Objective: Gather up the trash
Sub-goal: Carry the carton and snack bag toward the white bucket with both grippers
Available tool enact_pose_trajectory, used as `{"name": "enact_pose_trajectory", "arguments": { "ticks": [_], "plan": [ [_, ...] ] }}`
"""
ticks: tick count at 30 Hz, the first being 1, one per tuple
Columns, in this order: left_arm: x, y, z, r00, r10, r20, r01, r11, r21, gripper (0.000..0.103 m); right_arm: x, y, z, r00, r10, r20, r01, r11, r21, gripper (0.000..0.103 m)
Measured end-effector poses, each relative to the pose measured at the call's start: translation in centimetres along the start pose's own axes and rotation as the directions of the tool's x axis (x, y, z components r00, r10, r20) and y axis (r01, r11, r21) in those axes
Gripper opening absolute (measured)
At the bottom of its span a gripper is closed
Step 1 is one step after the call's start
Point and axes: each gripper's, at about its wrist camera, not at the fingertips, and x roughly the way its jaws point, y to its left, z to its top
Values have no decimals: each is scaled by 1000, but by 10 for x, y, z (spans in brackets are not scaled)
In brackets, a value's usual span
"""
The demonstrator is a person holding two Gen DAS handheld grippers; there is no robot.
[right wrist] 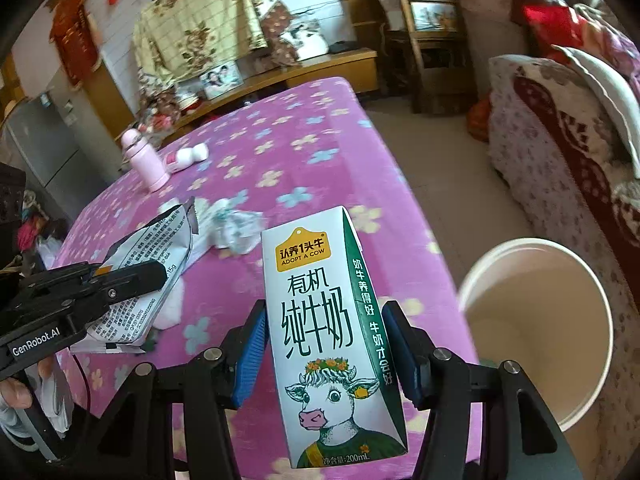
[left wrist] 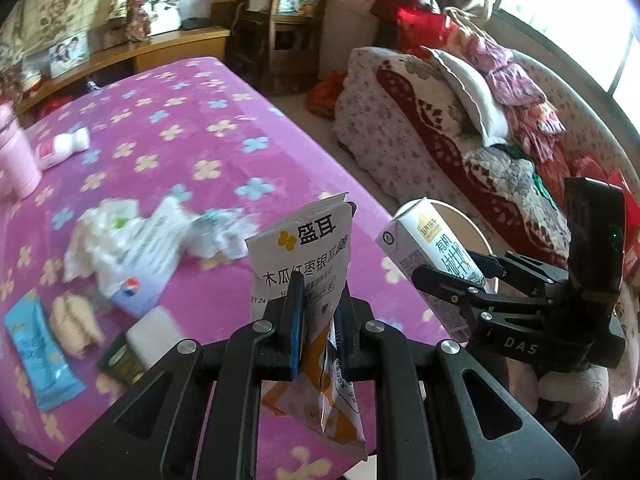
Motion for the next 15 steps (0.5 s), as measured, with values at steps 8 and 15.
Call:
{"name": "enact_pose_trajectory", "arguments": {
  "ticks": [8, 15],
  "plan": [
    [34, -49, 24, 998, -57, -27, 58, 997, 49, 11, -14, -54, -3, 997, -77, 13, 76, 994, 73, 55],
    [71, -98, 41, 989, -131, -65, 137, 987, 84, 11, -22, -113, -14, 989, -150, 1, 148, 976, 161, 55]
  ]
}}
